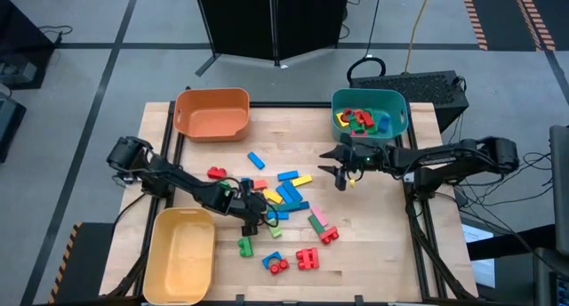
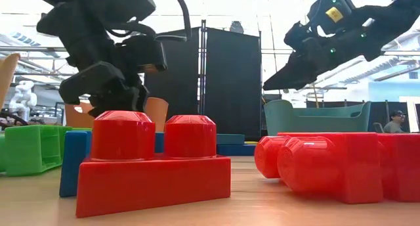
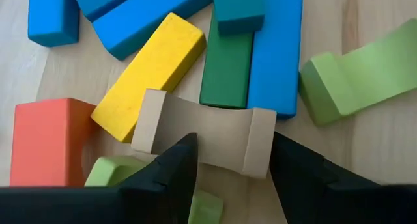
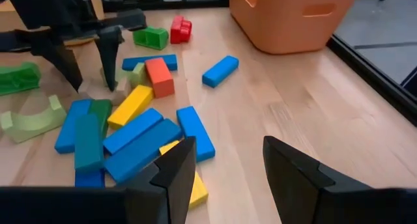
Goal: Sort blocks by size
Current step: Put the brown arch block into the blue bin
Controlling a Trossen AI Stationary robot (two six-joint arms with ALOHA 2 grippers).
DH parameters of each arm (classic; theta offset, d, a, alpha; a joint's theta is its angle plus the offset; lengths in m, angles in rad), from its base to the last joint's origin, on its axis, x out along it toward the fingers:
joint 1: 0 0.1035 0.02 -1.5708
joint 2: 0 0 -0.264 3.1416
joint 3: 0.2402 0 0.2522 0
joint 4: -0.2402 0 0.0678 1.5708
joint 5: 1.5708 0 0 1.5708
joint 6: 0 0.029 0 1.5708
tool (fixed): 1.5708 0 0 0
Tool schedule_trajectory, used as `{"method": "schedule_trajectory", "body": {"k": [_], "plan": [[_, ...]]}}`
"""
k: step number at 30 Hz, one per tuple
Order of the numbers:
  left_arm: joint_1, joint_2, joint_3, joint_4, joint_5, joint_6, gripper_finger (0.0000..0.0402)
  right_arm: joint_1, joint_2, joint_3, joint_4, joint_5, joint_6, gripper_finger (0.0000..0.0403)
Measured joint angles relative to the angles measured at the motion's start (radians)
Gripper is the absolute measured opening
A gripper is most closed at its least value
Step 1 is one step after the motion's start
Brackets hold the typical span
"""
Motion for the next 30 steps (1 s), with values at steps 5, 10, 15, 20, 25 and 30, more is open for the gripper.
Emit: {"method": "schedule_trajectory", "body": {"k": [5, 10, 15, 20, 25, 30], "plan": [[0.000, 0.002, 0.000, 0.018, 0.005, 0.000, 0.0137, 0.014, 0.005, 0.000, 0.007, 0.000, 0.001, 0.0164], [0.000, 0.002, -0.001, 0.023, 0.006, 0.000, 0.0087, 0.030, 0.005, 0.000, 0.007, 0.000, 0.009, 0.0164], [0.000, -0.004, -0.001, 0.046, 0.005, 0.000, 0.0057, 0.057, 0.005, 0.000, 0.006, -0.001, 0.008, 0.0164], [0.001, -0.009, 0.002, 0.060, 0.005, 0.001, 0.0053, 0.101, 0.005, 0.000, 0.017, -0.003, -0.012, 0.0164], [0.001, -0.008, 0.030, 0.058, -0.015, 0.007, 0.0052, 0.169, 0.018, 0.000, 0.071, -0.010, -0.037, 0.0164], [0.004, -0.008, 0.043, 0.113, -0.022, 0.033, 0.0052, 0.234, 0.084, 0.000, 0.153, -0.007, -0.120, 0.0164]]}}
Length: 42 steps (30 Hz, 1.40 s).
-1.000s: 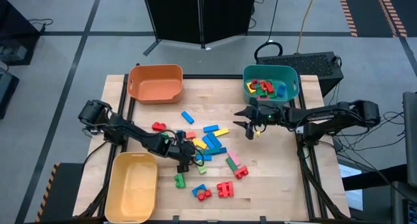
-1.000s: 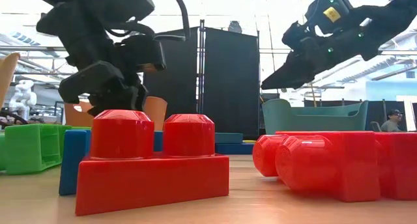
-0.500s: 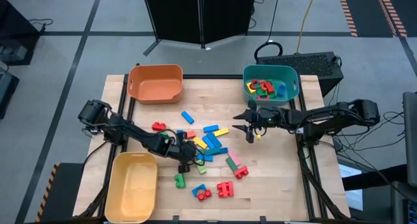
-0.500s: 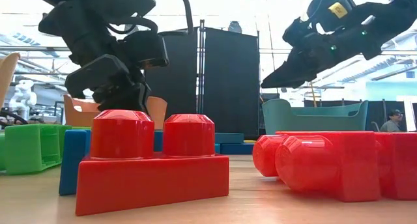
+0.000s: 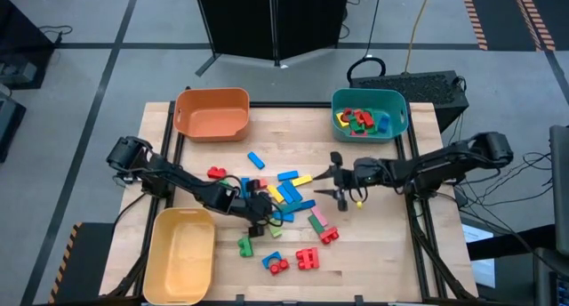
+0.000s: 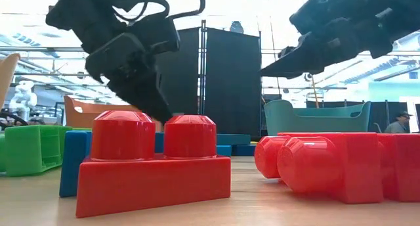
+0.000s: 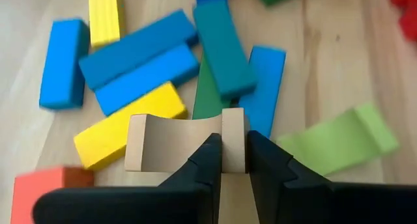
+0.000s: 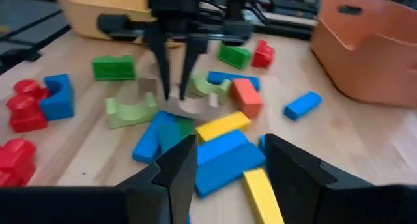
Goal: Sort blocks by size
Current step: Put the brown arch block into the blue bin
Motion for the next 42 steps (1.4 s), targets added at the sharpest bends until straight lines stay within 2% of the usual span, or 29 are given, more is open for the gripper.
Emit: {"method": "schedule_trajectory", "body": {"k": [9, 14, 20, 27, 37, 42], "plan": [[0.019, -0.046, 0.002, 0.103, -0.002, -0.007, 0.0052, 0.062, 0.136, 0.000, 0.167, 0.006, -0.117, 0.0164], [0.026, -0.072, 0.002, 0.190, 0.033, 0.015, 0.0052, 0.090, 0.189, 0.004, 0.239, 0.016, -0.194, 0.0164], [0.056, -0.074, 0.002, 0.307, 0.148, 0.013, 0.0052, 0.141, 0.243, 0.075, 0.199, 0.094, -0.277, 0.0164], [0.094, -0.074, 0.002, 0.335, 0.190, -0.043, 0.0052, 0.200, 0.251, 0.162, 0.062, 0.236, -0.347, 0.0164], [0.111, -0.074, 0.002, 0.410, 0.266, -0.062, 0.0052, 0.207, 0.251, 0.177, 0.060, 0.242, -0.383, 0.0164], [0.115, -0.074, 0.002, 0.436, 0.271, -0.087, 0.0052, 0.207, 0.250, 0.177, 0.068, 0.244, -0.383, 0.0156]]}}
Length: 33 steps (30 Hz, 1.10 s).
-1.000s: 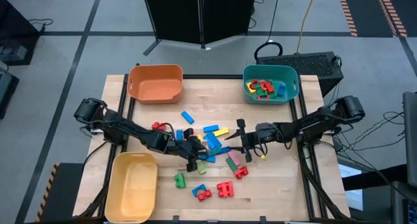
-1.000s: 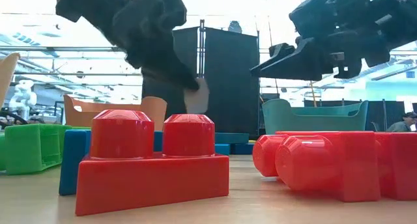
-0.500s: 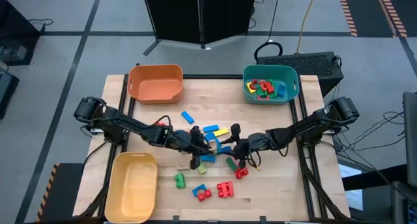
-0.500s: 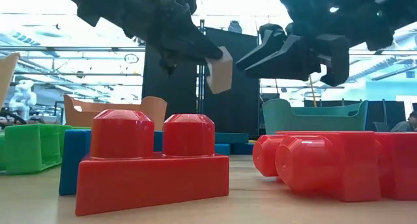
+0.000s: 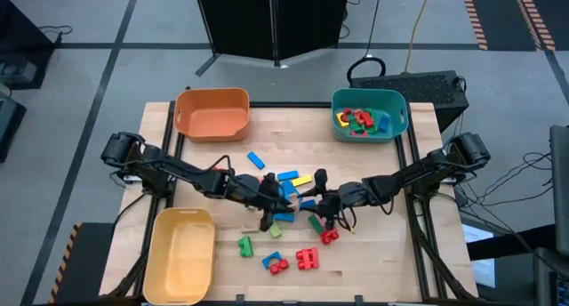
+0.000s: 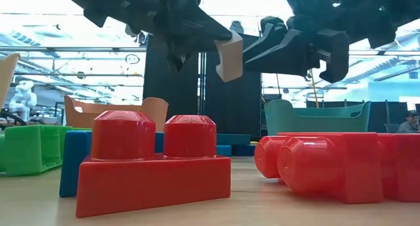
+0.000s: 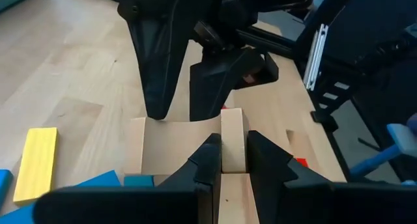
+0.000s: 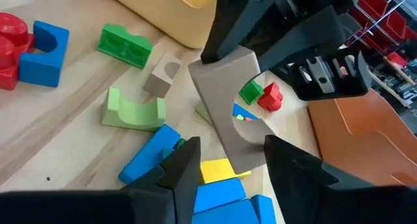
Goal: Sort blocks by size
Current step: Put the brown arch block into the blue bin
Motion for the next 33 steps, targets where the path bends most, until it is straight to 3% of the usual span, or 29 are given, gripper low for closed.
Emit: {"method": "schedule_trajectory", "body": {"k": [10, 26, 33], "plan": [[0.021, 0.000, 0.000, 0.025, 0.002, -0.036, 0.0052, -0.001, -0.001, 0.000, 0.016, -0.008, -0.005, 0.0105], [0.047, 0.000, 0.000, 0.032, -0.025, -0.045, 0.0052, -0.004, -0.001, 0.001, 0.032, -0.043, 0.005, 0.0092], [0.048, 0.000, 0.000, 0.037, -0.028, -0.050, 0.0052, -0.004, -0.001, 0.000, 0.035, -0.044, 0.003, 0.0028]]}}
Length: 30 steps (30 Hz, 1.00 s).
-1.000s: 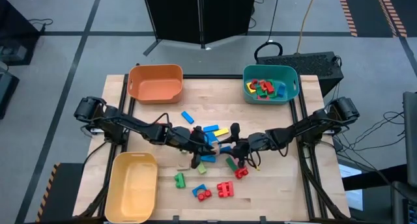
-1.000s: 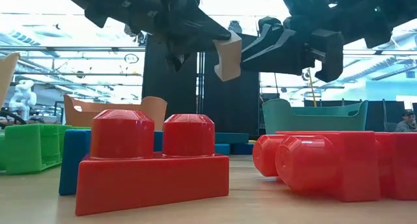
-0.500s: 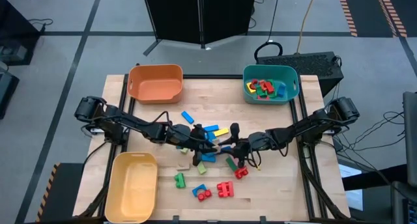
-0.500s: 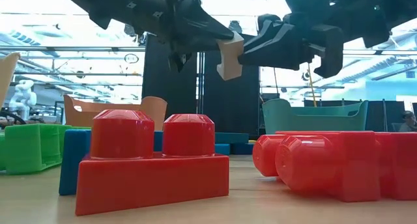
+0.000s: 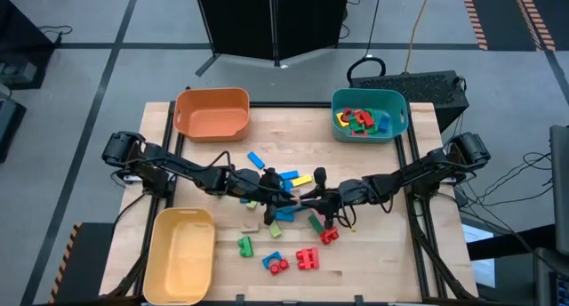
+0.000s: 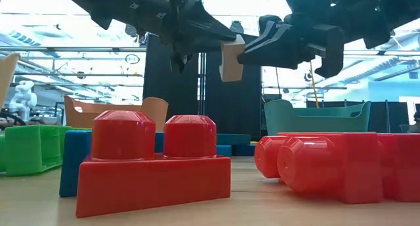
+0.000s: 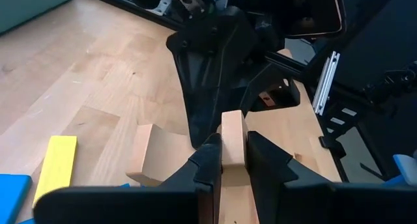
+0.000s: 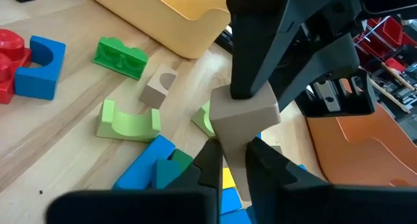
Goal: Sort blocks by size
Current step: Put the brown arch block into the blue bin
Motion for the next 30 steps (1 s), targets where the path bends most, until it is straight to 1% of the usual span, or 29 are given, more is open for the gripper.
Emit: {"method": "schedule_trajectory", "body": {"k": [2, 5, 7, 9, 11, 15, 18, 21, 24, 25, 27, 30], "plan": [[0.000, 0.000, 0.000, 0.001, 0.000, -0.003, 0.0052, 0.000, 0.000, 0.000, 0.000, -0.003, -0.004, 0.0016], [0.000, 0.000, 0.000, 0.002, 0.000, -0.003, 0.0052, 0.000, 0.000, 0.000, 0.002, 0.001, 0.001, 0.0016], [-0.002, 0.000, 0.000, 0.003, -0.004, -0.004, 0.0054, 0.002, 0.000, -0.001, 0.004, 0.025, 0.012, 0.0016], [-0.003, 0.000, 0.000, 0.004, -0.013, -0.004, 0.0064, 0.002, 0.000, -0.001, 0.005, 0.029, 0.024, 0.0016], [-0.002, 0.000, 0.000, 0.004, -0.020, -0.014, 0.0085, 0.002, 0.001, -0.001, 0.006, 0.030, 0.032, 0.0016], [0.001, 0.000, 0.000, 0.001, -0.024, -0.008, 0.0141, 0.002, 0.001, -0.001, 0.008, 0.030, 0.054, 0.0016], [0.001, -0.004, 0.000, -0.008, -0.006, 0.006, 0.0177, 0.003, 0.001, -0.001, 0.010, 0.037, 0.057, 0.0016], [0.006, -0.034, 0.000, -0.056, 0.022, 0.025, 0.0197, 0.003, 0.001, -0.001, 0.009, 0.110, 0.057, 0.0017], [0.012, -0.086, 0.000, -0.162, 0.019, 0.044, 0.0203, 0.000, -0.012, -0.001, -0.018, 0.163, 0.054, 0.0017], [0.013, -0.109, 0.000, -0.195, 0.012, 0.054, 0.0203, -0.004, -0.015, -0.001, -0.021, 0.166, 0.054, 0.0017], [0.012, -0.154, 0.000, -0.247, -0.025, 0.070, 0.0203, -0.014, -0.037, -0.001, -0.065, 0.167, 0.056, 0.0017], [0.001, -0.219, -0.008, -0.305, -0.109, 0.104, 0.0203, -0.046, -0.074, -0.001, -0.123, 0.171, 0.078, 0.0017]]}}
